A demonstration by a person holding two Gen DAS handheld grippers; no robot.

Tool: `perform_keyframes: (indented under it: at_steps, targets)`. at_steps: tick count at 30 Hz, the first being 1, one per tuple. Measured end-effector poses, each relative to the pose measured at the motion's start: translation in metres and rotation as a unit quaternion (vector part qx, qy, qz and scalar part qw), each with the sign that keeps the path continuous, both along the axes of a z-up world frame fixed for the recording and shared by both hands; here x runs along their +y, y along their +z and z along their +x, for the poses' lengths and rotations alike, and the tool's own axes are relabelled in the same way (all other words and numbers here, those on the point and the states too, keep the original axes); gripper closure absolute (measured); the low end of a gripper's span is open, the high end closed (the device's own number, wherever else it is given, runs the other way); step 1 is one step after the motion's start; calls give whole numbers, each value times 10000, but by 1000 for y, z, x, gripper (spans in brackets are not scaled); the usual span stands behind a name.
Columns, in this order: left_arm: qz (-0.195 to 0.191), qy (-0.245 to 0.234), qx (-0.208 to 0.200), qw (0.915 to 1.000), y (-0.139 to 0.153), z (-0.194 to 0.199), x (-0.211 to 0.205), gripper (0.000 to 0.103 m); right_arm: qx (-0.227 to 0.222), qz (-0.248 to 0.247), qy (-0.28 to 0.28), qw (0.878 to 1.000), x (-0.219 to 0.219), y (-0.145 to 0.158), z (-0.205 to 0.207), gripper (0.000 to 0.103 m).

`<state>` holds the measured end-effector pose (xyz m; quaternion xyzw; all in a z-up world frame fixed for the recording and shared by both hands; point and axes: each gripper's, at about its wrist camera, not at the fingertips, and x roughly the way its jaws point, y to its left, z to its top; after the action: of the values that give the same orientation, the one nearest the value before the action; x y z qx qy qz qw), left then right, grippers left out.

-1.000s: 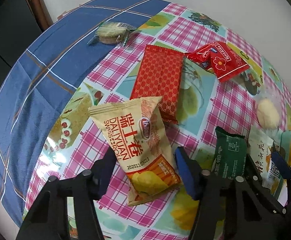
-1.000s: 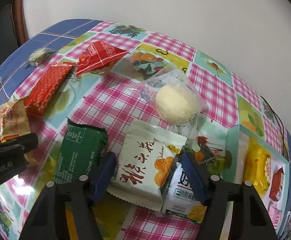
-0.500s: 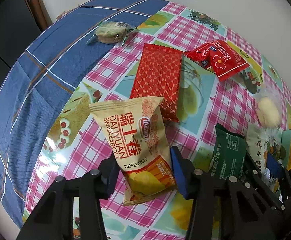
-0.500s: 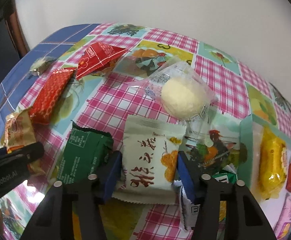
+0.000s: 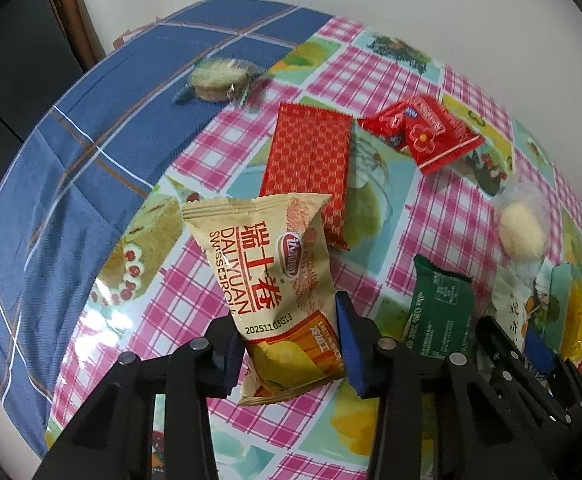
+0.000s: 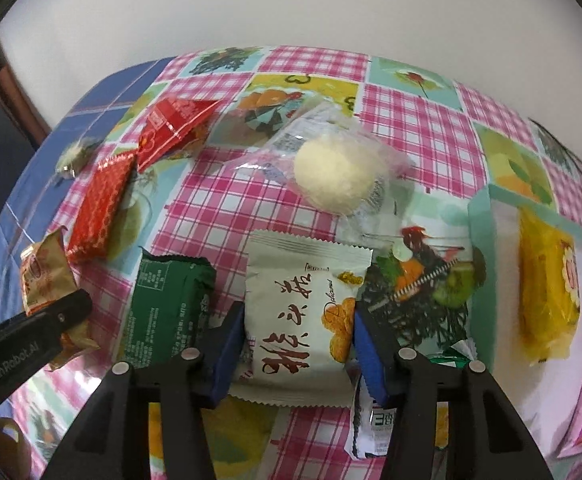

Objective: Organize snacks
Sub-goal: 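Grasp the white rice-cake packet with the right tool while the left tool grasps the cream swiss roll packet, then carry both packets over the white tray and open both tools to release them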

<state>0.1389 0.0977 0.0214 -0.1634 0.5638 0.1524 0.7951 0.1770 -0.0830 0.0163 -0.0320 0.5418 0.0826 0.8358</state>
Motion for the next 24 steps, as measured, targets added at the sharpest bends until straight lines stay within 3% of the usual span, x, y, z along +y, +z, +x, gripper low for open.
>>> perform_keyframes:
  at_steps: [11,24]
  targets:
    - [172,-33,-392,9991,39,-10,-9,60,283,690,-375,9965,-23,28,-9,49]
    - [400,-313,-745,9959,73,-14,-46,60,-56,912,-551,9943,-48,77,-35,48]
